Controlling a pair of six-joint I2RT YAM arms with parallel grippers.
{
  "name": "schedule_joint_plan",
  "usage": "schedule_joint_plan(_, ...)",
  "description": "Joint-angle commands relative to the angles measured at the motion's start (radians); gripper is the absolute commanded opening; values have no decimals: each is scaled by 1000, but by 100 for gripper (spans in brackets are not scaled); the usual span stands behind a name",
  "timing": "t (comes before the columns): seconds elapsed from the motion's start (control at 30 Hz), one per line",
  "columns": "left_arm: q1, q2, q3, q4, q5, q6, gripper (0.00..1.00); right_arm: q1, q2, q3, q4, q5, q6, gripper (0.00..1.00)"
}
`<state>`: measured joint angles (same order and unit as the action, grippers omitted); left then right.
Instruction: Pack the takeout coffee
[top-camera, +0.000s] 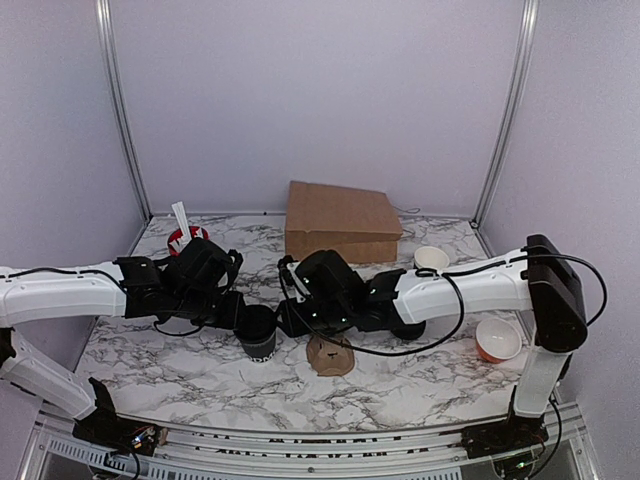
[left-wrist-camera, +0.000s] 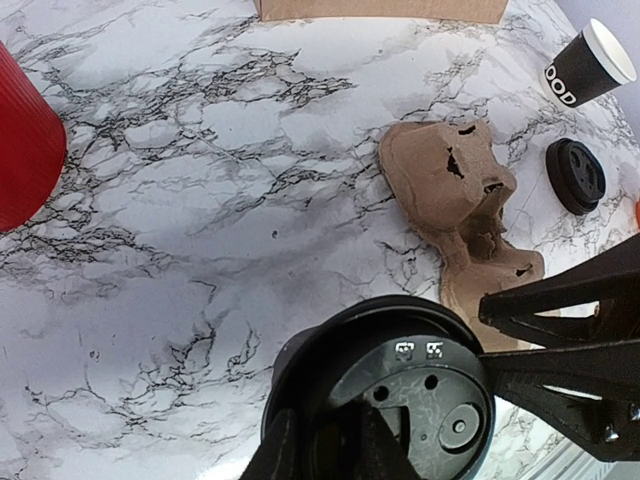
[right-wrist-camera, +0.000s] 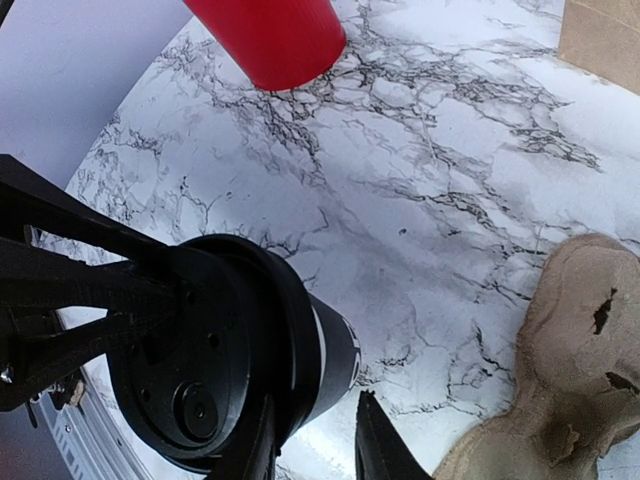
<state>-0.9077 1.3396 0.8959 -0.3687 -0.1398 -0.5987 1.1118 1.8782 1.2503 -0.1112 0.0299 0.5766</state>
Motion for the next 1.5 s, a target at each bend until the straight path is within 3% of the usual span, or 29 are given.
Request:
schedule_joint_plan(0.0, -5, 30, -38, -54, 54, 2, 20, 47, 201, -105, -424, -23, -26, 25)
schedule_joint_plan(0.13, -5, 28, -38, -55, 53, 3, 20, 48, 175, -74, -439, -17, -24, 24)
schedule_joint_plan(0.3, -5, 24, -38, -51, 53, 10, 20, 33, 89, 18, -412, -22, -19, 31)
schedule_joint_plan(0.63, -5, 19, -25, -9, 69, 77, 20, -7, 26, 197, -212, -138, -9, 34)
schedule_joint_plan(0.9, -5, 35, -29, 53, 102, 122, 20, -48, -40, 158, -44, -169, 47, 31)
schedule_joint_plan(1.47, -5, 90, -14, 107, 144, 178, 20, -87, -160, 3, -70, -89, 67, 25)
